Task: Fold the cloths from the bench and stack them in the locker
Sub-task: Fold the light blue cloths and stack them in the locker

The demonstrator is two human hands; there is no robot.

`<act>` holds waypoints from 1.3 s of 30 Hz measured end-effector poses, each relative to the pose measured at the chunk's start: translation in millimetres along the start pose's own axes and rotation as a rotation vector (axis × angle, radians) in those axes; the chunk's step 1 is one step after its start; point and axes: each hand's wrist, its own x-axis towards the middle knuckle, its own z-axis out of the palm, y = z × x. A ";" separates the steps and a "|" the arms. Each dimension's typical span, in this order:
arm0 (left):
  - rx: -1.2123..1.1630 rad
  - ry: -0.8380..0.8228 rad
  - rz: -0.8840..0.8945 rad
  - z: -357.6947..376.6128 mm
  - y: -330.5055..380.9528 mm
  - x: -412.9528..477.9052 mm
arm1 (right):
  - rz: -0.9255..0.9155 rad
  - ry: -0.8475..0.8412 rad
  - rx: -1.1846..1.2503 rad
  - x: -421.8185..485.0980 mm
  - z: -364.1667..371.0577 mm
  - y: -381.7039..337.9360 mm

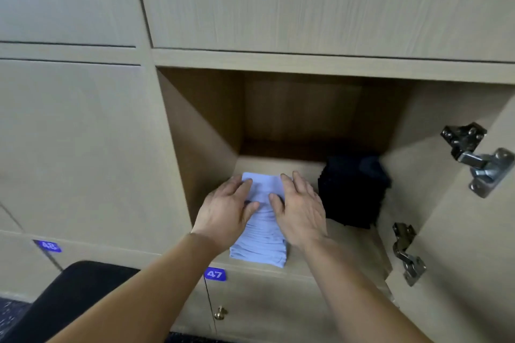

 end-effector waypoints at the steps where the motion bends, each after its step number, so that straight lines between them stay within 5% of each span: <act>1: 0.035 0.006 -0.007 -8.3 1.1 -6.6 | 0.006 0.012 0.000 -5.1 -7.4 -2.5; 14: 0.159 0.026 -0.212 -91.9 -11.7 -181.2 | -0.129 -0.043 0.045 -136.8 -56.3 -82.0; 27: 0.155 0.009 -0.629 -67.0 -118.2 -400.3 | -0.384 -0.239 0.050 -274.3 45.4 -186.9; 39: 0.028 -0.004 -0.745 21.5 -168.4 -421.1 | -0.532 -0.295 0.071 -268.6 142.1 -219.6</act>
